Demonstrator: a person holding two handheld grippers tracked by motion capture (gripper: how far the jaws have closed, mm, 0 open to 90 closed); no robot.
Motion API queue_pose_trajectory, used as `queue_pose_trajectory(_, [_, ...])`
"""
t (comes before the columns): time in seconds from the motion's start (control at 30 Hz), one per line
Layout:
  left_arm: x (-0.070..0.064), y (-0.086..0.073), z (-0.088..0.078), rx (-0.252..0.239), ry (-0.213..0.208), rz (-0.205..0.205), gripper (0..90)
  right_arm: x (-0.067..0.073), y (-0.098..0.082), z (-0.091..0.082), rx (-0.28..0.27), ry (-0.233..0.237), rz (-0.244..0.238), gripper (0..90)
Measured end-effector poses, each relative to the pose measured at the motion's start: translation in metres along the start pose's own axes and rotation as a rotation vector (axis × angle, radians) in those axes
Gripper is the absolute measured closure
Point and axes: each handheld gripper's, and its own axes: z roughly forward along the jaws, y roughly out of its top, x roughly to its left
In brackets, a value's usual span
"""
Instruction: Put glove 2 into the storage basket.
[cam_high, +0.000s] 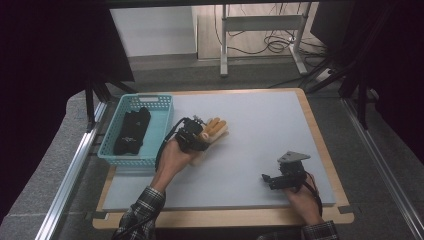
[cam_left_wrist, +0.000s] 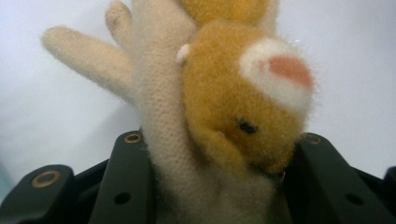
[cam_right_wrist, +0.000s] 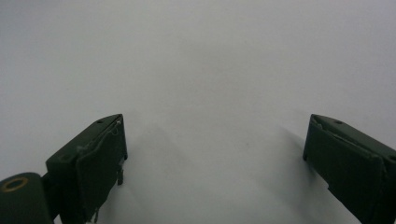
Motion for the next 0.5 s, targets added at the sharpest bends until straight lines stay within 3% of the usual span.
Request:
queue_pose_trajectory(0.1, [0.008, 0.004, -0.012, -0.004, 0.024, -0.013, 57.3, 0.0, 0.0, 0.0, 0.0, 0.001, 0.0, 5.9])
queue_pose_trajectory(0.5, [0.063, 0.005, -0.058, -0.037, 0.166, -0.165, 56.6, 0.0, 0.0, 0.0, 0.0, 0.0, 0.001, 5.9])
